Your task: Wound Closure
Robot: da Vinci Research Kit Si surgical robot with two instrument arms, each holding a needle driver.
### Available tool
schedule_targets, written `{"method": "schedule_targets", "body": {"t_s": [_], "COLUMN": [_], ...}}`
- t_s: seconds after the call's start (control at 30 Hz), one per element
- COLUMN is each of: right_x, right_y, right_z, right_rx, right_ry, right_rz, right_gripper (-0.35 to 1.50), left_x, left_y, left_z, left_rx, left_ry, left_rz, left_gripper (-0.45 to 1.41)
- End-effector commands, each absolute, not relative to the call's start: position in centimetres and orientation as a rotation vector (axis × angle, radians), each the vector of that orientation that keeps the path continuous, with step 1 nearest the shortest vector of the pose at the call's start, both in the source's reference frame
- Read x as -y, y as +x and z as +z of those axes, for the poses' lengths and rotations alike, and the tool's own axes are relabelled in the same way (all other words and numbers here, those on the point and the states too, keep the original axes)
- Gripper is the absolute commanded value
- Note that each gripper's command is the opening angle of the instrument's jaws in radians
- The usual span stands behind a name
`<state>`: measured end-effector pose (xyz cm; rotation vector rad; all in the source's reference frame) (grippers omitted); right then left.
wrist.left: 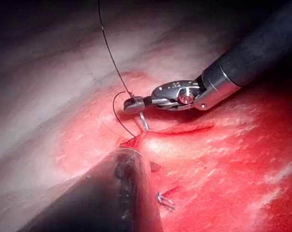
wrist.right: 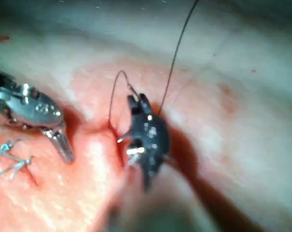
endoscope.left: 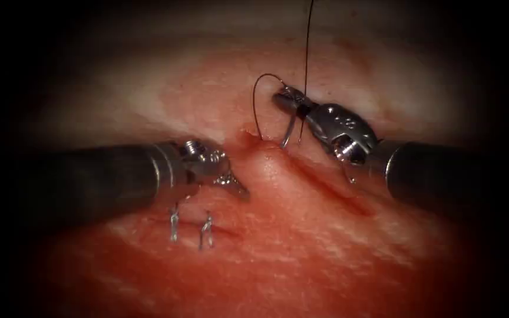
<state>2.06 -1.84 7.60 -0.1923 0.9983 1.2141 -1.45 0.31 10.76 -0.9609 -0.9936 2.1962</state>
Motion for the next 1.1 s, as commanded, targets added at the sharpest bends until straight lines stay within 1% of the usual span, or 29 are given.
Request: {"method": "schedule_targets", "body": {"t_s": [0.03,0.2,0.33,0.4,0.43,0.5,0.57,0.63,0.9,0.97,1.1], "right_x": [1.82,1.82,1.82,1.82,1.83,1.83,1.83,1.83,1.85,1.85,1.82], "right_y": [2.13,2.11,2.11,2.11,2.11,2.11,2.11,2.11,2.12,2.12,2.12], "right_z": [7.66,7.67,7.66,7.66,7.66,7.66,7.66,7.66,7.64,7.63,7.61], "right_rx": [-0.998,-0.995,-0.995,-0.995,-0.995,-0.995,-0.995,-0.995,-0.995,-0.995,-0.993], "right_ry": [-0.195,-0.201,-0.202,-0.202,-0.202,-0.202,-0.202,-0.202,-0.202,-0.198,-0.189], "right_rz": [1.215,1.218,1.218,1.218,1.218,1.218,1.218,1.218,1.218,1.224,1.237], "right_gripper": [-0.35,-0.35,-0.35,-0.35,-0.35,-0.35,-0.35,-0.35,-0.35,-0.35,-0.35], "left_x": [-0.28,-0.28,-0.33,-0.34,-0.34,-0.30,-0.28,-0.29,-0.36,-0.34,-0.26], "left_y": [-1.48,-1.38,-1.28,-1.25,-1.24,-1.23,-1.23,-1.24,-1.24,-1.23,-1.25], "left_z": [10.81,10.80,10.76,10.75,10.75,10.75,10.75,10.74,10.75,10.81,11.04], "left_rx": [0.954,0.863,0.793,0.745,0.722,0.677,0.622,0.595,0.574,0.562,0.573], "left_ry": [-0.984,-1.023,-1.073,-1.099,-1.105,-1.108,-1.130,-1.145,-1.147,-1.142,-1.123], "left_rz": [2.203,2.197,2.194,2.206,2.211,2.238,2.274,2.263,2.228,2.230,2.233], "left_gripper": [-0.32,-0.33,-0.25,-0.25,-0.18,-0.15,-0.03,0.04,0.07,0.00,-0.05]}}
